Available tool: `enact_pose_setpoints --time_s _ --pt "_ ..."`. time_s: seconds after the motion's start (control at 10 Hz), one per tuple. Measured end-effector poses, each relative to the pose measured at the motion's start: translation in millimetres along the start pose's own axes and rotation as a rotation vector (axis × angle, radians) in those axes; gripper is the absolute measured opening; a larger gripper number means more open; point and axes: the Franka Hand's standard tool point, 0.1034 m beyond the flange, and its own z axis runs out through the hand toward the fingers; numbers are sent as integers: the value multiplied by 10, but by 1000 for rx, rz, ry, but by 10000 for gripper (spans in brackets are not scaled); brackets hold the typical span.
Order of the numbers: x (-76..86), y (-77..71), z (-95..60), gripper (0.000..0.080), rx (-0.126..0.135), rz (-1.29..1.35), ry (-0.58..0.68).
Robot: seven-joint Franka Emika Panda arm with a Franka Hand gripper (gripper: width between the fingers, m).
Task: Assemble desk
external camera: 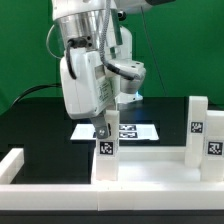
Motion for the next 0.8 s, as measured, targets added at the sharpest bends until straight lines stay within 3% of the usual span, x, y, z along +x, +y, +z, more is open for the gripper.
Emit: enact_pose_setpoints --time_s 0.1,0.2,0.3,0.5,0.8 --pt "-12 -9 -23 483 4 -4 -1" --pt "-76 -40 -171 483 24 -18 -11" --pt "-143 -48 -363 620 46 -25 -24" --pt "-238 -71 -607 640 65 -33 -45" --pt "-241 -78 -598 649 66 -36 -45"
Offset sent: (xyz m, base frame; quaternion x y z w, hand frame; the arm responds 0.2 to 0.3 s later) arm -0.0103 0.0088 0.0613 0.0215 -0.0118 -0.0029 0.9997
